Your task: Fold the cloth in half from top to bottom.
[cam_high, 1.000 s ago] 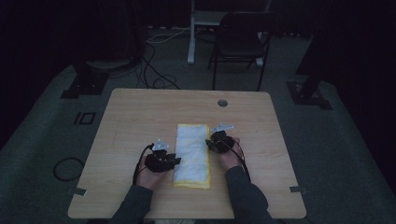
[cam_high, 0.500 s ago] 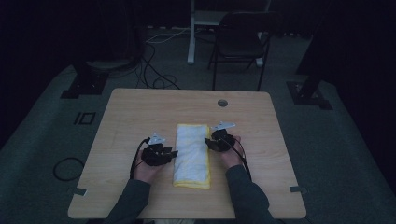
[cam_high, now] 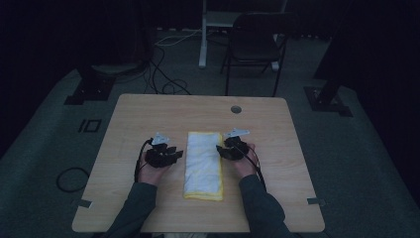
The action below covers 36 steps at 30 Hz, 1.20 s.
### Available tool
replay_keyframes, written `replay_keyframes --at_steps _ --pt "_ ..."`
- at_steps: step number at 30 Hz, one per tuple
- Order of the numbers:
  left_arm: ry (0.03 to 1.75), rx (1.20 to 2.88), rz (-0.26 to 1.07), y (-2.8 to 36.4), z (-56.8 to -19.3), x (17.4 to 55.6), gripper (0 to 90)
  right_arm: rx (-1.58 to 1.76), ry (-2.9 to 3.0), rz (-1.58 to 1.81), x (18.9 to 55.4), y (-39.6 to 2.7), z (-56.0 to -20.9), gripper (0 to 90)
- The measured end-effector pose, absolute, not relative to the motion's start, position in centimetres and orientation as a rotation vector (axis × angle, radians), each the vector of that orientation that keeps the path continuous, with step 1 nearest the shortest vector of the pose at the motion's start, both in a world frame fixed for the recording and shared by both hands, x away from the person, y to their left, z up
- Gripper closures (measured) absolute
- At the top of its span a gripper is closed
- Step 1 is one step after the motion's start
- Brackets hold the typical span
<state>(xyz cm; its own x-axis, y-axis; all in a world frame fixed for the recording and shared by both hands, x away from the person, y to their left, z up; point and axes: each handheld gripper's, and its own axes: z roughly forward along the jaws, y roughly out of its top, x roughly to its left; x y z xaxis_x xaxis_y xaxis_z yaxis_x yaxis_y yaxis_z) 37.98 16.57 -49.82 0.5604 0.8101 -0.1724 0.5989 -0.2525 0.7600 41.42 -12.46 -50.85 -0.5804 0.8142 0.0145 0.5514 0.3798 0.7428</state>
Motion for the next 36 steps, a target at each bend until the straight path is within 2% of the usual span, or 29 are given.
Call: replay_keyframes --at_steps 16,26,36 --pt "1.151 1.958 0.34 16.7 -50.6 40.0 60.3 1.194 2.289 1.043 42.4 -12.1 -50.4 57.7" --pt "1.186 1.966 0.347 16.8 -51.1 41.2 60.1 1.22 2.27 1.092 43.5 -12.7 -50.2 61.0" --pt "1.212 1.973 0.369 16.2 -51.4 42.6 59.0 1.256 2.256 1.078 44.6 -12.7 -50.8 58.4"
